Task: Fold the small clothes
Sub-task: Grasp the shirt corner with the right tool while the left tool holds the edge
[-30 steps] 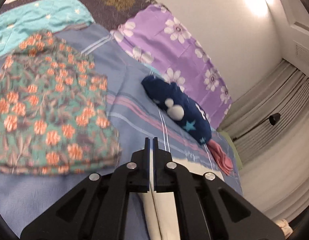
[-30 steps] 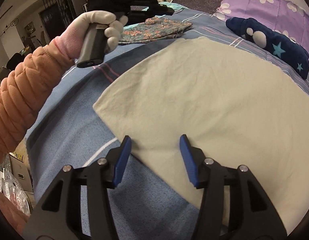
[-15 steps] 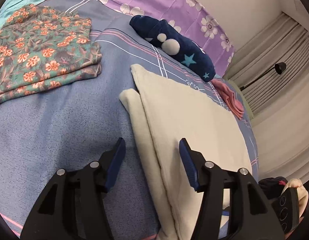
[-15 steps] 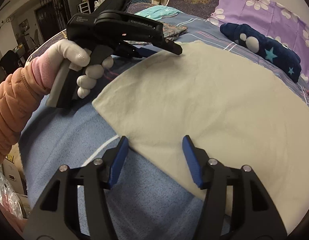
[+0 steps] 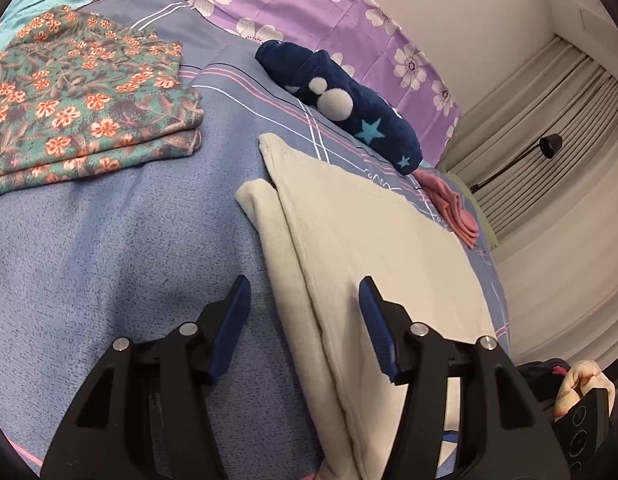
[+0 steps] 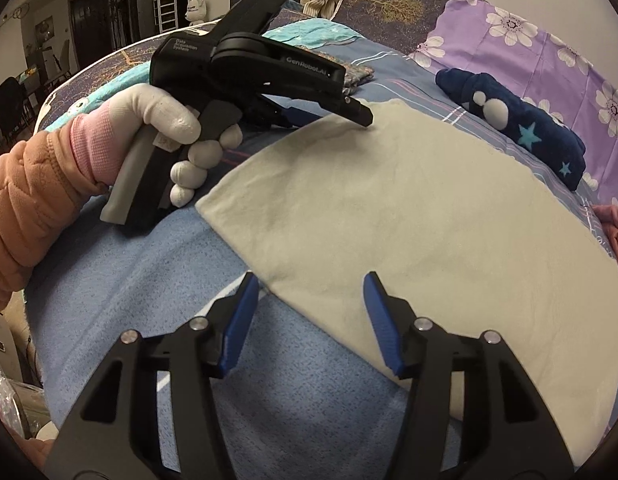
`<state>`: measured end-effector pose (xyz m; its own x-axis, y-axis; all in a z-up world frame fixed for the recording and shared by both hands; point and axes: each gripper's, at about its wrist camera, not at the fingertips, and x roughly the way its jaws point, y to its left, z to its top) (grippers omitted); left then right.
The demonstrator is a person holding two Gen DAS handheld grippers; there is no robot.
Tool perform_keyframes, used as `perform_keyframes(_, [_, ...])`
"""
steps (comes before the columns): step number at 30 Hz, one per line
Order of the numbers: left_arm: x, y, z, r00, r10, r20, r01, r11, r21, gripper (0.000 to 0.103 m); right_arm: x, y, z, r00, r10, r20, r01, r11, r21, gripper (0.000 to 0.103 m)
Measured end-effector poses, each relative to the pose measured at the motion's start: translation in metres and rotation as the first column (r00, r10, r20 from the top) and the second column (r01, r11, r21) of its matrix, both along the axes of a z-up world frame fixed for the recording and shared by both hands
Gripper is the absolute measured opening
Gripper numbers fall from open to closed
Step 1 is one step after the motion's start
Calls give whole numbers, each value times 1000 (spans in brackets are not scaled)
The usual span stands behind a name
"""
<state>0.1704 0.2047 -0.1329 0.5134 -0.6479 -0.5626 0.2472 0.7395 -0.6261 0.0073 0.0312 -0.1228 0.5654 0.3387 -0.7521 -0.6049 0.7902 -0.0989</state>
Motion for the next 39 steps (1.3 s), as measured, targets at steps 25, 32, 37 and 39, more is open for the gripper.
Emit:
perform_keyframes(25, [43,-10,0,995,-70,-76,62,992,-107,56,17,100,-22,963,30,266,57,948,-314,50])
perform_keyframes(32, [67,-17,8,987,-58,-152,47,996,-76,8,31,71,-2,971,-29,236,67,986,-155,6])
perform_keyframes(37, [64,-36,33,993,-50,-107,45,998,-54,7,27,24,28,965,-123,230,125,992,7,4])
perform_keyframes(39, [64,-45,43,994,-46,-95,41,998,-50,7,27,5,38,969,-152,195,138,987,84,3])
